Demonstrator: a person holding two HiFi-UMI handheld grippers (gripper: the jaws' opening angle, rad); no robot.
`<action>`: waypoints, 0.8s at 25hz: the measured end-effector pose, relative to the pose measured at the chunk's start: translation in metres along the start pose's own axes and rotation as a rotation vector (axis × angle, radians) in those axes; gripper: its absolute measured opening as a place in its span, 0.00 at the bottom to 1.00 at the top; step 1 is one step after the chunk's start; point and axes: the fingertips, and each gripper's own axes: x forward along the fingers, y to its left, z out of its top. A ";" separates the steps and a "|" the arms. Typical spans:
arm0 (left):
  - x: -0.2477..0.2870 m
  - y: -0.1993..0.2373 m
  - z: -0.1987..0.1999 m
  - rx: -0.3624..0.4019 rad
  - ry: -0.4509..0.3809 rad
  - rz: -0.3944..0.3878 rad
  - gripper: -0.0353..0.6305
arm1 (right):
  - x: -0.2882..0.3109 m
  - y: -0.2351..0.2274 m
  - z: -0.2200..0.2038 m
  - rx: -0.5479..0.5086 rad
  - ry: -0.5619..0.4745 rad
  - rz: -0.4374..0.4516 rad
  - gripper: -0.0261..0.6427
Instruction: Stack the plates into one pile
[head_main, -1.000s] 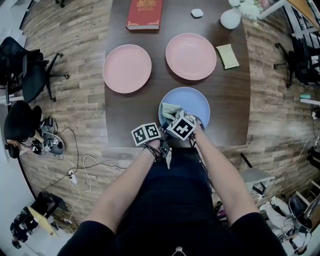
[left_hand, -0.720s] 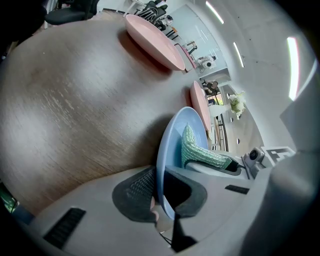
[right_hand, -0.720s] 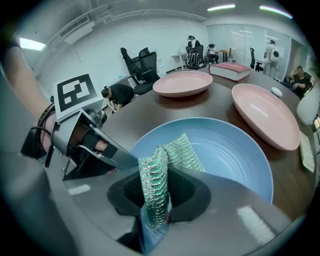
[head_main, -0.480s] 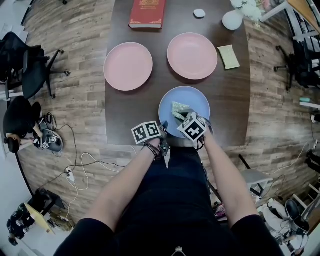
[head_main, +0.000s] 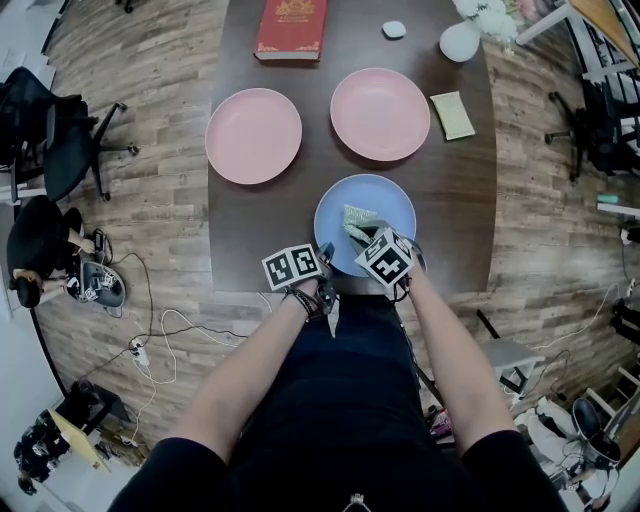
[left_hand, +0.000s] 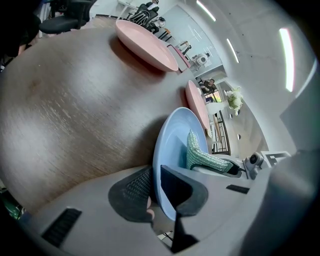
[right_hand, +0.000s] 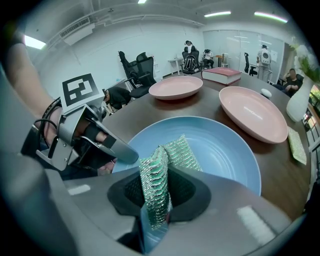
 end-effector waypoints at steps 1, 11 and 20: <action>0.000 -0.001 0.000 0.004 -0.002 -0.002 0.11 | -0.001 0.000 0.000 0.000 0.001 -0.003 0.16; -0.011 -0.009 0.010 0.087 -0.038 0.035 0.22 | -0.017 -0.009 -0.002 0.002 -0.013 -0.041 0.16; -0.035 -0.011 0.022 0.137 -0.078 0.048 0.22 | -0.048 -0.014 -0.001 -0.013 -0.053 -0.081 0.16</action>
